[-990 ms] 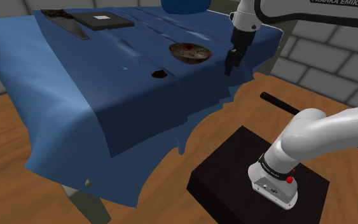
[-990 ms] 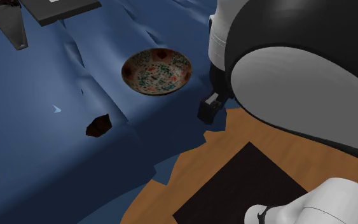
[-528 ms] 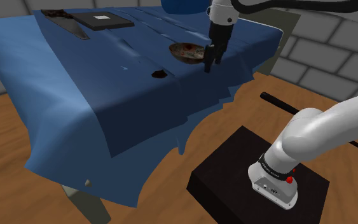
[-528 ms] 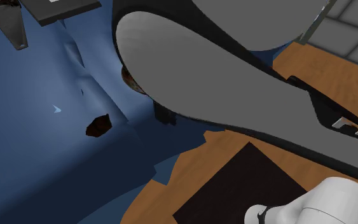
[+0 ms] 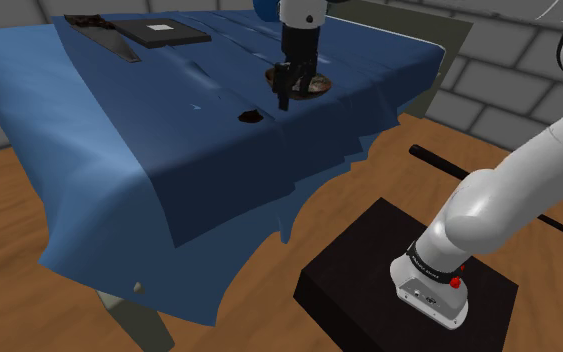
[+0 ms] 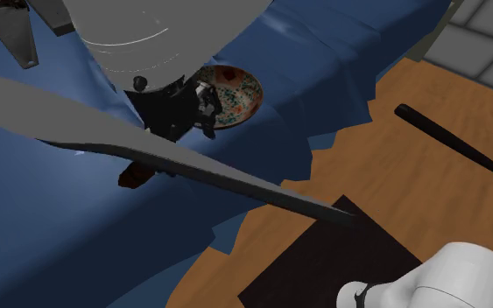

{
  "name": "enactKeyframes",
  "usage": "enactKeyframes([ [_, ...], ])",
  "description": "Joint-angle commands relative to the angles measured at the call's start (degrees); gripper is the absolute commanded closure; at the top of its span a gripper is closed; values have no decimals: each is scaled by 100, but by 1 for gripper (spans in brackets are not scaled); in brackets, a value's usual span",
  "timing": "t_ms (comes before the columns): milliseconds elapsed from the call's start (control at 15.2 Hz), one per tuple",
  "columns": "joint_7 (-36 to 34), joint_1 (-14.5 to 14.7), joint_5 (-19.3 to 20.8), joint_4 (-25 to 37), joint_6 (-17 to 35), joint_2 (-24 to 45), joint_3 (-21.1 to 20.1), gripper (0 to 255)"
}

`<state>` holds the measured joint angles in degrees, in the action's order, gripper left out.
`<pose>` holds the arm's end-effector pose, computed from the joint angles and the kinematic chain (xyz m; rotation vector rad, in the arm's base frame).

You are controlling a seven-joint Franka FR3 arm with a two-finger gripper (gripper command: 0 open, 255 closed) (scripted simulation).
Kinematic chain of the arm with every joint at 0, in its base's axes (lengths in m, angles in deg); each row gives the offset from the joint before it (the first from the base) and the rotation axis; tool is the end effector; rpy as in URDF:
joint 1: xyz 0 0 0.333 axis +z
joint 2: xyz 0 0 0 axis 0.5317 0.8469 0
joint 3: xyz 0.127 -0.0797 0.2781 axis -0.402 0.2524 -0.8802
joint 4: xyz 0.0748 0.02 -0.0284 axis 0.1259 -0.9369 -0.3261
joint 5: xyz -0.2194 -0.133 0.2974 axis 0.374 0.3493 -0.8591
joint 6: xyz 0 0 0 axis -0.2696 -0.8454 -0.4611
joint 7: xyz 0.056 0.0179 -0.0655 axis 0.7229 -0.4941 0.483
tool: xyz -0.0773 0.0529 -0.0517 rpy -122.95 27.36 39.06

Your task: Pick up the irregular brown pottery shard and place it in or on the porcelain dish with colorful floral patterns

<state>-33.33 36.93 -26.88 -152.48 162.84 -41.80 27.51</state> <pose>0.4444 0.1874 0.6076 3.0864 0.3613 -0.0466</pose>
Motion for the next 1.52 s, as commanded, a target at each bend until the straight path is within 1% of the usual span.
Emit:
enactKeyframes([
  [0,-147,53,21,451,-78,410,-125,0],
  [396,-686,350,254,2136,-500,1790,-506,0],
  [924,-640,328,189,1326,136,1606,-481,0],
  [1452,-640,328,189,1328,135,1606,-481,0],
])
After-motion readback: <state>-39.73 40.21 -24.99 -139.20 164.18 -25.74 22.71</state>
